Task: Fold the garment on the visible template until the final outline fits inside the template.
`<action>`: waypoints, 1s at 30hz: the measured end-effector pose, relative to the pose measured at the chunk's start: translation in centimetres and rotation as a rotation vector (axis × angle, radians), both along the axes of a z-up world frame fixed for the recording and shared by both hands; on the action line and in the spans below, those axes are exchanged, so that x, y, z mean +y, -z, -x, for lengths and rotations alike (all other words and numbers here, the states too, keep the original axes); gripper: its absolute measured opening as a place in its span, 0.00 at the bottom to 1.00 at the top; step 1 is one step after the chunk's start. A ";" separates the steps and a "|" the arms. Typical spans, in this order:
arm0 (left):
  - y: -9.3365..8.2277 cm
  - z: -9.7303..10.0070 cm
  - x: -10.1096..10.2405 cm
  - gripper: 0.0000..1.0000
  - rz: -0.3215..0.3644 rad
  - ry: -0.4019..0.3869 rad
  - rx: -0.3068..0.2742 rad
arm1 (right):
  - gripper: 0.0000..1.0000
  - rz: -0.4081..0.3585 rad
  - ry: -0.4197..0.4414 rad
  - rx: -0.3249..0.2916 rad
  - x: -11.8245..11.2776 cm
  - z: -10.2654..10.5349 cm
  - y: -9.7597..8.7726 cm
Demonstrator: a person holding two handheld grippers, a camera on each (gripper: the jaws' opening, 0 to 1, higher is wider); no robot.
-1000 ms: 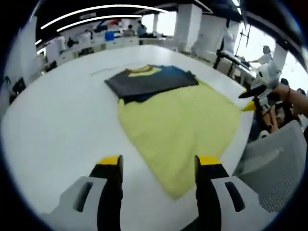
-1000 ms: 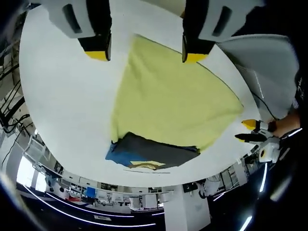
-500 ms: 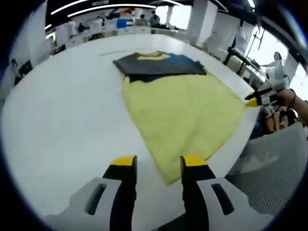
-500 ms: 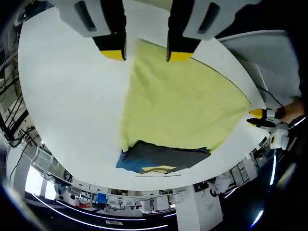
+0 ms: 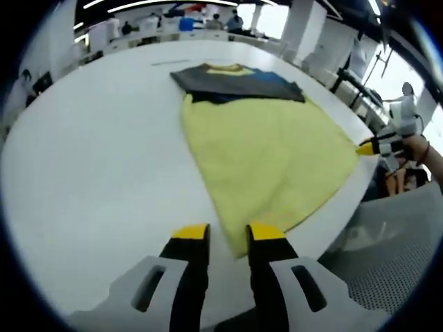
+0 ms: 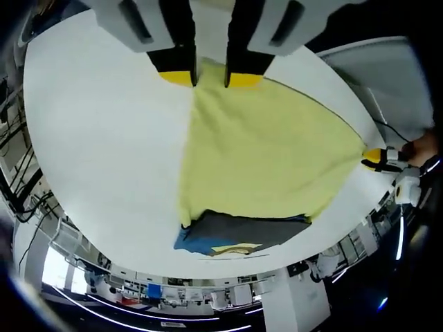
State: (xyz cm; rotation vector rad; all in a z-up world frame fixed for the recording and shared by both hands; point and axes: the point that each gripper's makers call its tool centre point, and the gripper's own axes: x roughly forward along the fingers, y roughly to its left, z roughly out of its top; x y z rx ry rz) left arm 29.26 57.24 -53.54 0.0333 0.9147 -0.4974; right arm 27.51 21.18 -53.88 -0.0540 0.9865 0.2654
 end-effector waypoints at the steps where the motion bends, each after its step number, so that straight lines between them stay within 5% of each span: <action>1: 0.0 0.0 0.1 0.17 -0.002 -0.004 0.001 | 0.11 0.000 0.001 0.000 0.0 0.0 0.0; 13: 0.2 0.9 -0.1 0.05 0.016 -0.037 0.036 | 0.01 -0.019 0.017 -0.013 0.2 0.1 0.0; 30: 0.0 1.2 -0.3 0.00 -0.033 -0.052 0.053 | 0.00 0.007 -0.020 -0.026 0.5 0.2 -0.1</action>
